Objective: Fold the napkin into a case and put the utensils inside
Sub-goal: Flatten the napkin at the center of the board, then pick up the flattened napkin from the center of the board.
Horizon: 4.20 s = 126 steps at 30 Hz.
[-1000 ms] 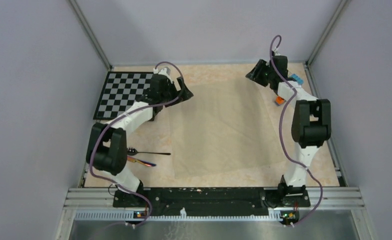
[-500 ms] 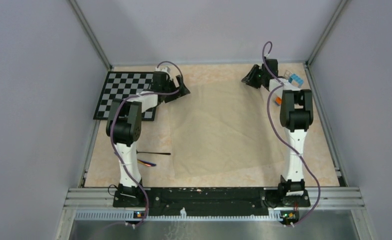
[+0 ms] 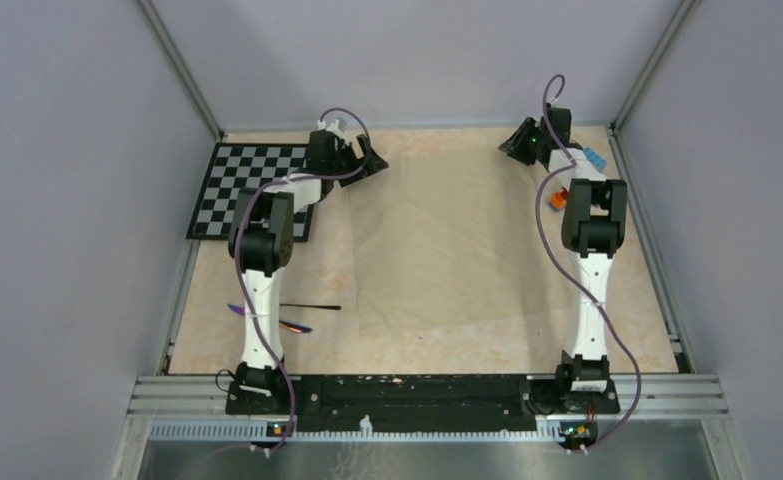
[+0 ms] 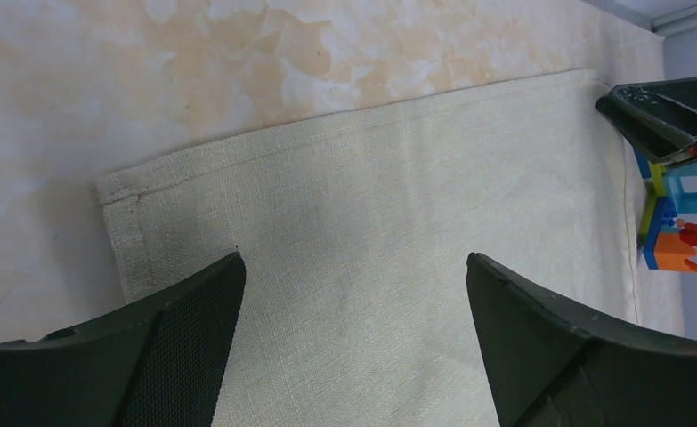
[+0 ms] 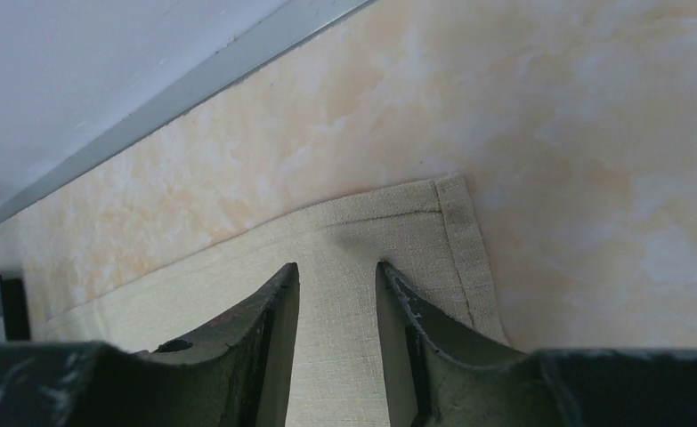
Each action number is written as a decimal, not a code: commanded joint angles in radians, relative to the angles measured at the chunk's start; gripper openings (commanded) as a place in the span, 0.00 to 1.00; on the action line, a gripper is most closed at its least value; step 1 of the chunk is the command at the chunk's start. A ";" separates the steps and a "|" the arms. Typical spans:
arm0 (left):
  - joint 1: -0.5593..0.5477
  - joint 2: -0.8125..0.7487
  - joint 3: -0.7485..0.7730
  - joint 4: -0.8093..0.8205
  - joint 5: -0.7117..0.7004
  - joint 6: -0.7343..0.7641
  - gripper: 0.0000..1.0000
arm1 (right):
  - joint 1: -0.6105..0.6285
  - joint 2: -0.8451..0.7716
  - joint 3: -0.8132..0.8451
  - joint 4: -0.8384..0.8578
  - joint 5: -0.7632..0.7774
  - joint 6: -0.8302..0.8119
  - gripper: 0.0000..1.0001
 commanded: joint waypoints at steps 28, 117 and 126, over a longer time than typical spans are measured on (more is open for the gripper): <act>-0.005 -0.821 -0.351 -0.406 0.174 0.134 0.99 | 0.275 -0.873 -0.507 -0.381 0.370 -0.241 0.75; -0.147 -1.480 -1.007 -0.720 -0.153 -0.191 0.99 | -0.017 -1.191 -1.325 -0.638 0.509 0.258 0.00; -0.373 -1.278 -0.941 -0.867 -0.499 -0.587 0.91 | -0.010 -1.236 -1.343 -0.681 0.519 0.373 0.00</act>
